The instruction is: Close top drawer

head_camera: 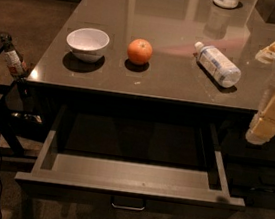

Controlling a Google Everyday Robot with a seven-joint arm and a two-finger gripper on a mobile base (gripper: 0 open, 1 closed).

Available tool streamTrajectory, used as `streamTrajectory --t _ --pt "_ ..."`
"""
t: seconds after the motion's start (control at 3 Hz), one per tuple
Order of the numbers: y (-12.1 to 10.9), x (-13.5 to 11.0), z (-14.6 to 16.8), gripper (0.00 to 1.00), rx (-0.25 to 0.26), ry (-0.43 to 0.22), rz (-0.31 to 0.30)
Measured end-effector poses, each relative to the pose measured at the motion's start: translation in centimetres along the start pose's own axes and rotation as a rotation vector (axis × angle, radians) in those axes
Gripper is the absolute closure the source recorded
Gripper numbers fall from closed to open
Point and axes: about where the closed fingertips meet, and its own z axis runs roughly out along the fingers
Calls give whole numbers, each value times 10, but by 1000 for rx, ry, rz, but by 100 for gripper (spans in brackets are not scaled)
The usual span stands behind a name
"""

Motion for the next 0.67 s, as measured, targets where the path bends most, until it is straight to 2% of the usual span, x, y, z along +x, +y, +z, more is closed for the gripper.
streamTrajectory --t 0.33,0.67 --pt "0 0 0 0 0 0 0" --pt "0 0 0 19 0 0 0"
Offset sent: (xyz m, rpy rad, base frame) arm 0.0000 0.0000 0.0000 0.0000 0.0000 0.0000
